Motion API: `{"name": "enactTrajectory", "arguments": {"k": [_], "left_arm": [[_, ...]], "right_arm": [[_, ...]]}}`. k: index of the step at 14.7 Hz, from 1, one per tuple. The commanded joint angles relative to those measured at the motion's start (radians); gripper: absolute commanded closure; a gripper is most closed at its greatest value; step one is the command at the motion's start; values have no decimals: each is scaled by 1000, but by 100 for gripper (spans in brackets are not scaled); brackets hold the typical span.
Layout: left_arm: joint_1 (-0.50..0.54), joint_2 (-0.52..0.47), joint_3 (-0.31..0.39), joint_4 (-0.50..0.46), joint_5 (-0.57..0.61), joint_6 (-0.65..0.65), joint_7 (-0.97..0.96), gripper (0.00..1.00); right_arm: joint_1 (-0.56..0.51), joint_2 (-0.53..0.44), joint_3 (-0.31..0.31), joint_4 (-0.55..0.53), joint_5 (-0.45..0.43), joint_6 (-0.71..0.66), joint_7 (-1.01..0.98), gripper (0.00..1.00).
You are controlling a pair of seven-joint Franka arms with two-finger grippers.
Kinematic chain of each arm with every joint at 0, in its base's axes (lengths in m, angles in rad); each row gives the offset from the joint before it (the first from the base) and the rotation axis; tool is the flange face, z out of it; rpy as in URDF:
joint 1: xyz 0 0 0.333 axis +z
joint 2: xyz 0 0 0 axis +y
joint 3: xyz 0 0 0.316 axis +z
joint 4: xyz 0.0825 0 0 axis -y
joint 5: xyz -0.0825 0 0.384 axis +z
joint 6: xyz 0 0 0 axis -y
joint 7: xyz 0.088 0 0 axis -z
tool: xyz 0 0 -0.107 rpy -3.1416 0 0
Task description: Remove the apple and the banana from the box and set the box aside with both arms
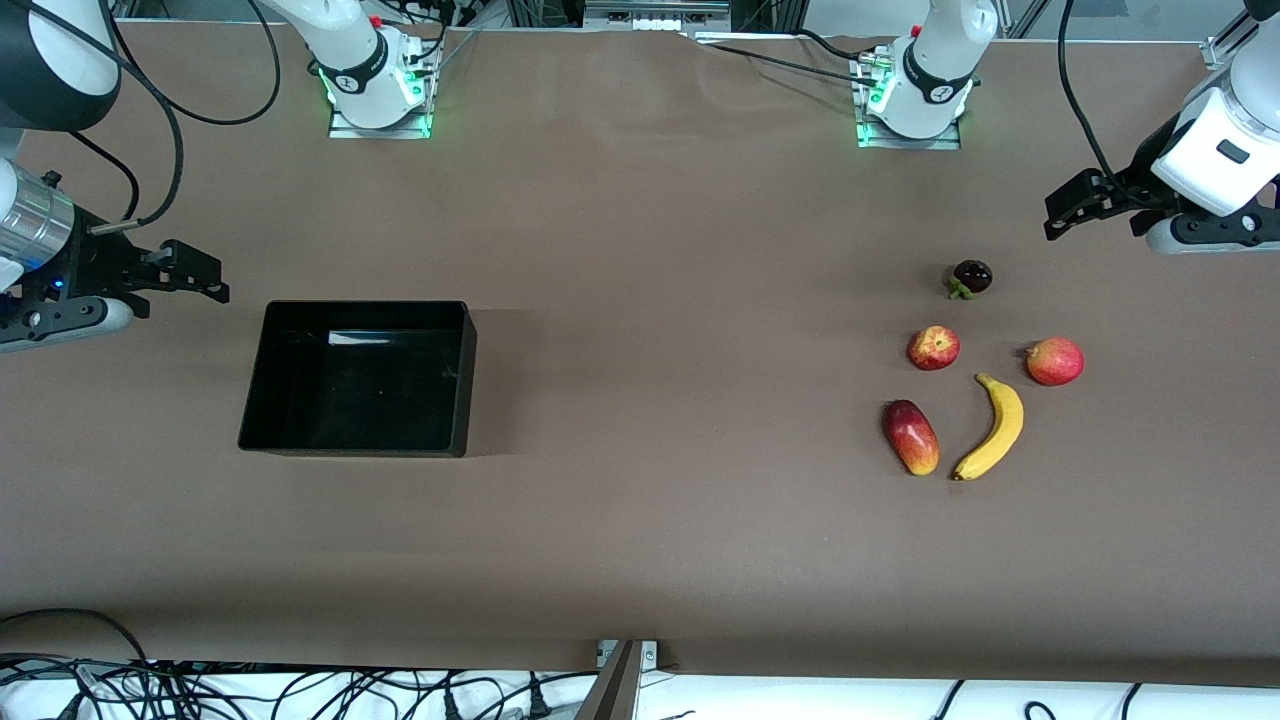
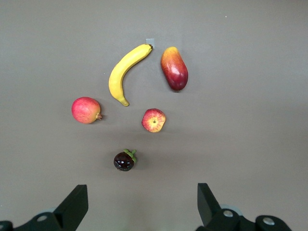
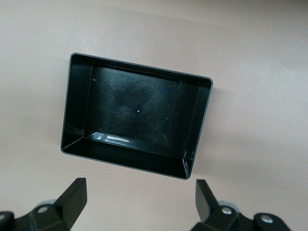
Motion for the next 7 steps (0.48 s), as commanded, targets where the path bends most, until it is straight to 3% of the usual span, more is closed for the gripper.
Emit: {"name": "enactTrajectory", "arguments": {"k": [1,7], "left_arm": [[-4,16,0,35,-3,-25,-4,0],[-6,16,-10,41,-3,-25,-5,0]], "right_arm": [[5,8,1,29,-15,-28,2,0],[5,6,1,34,-15,-41,1,0]]}}
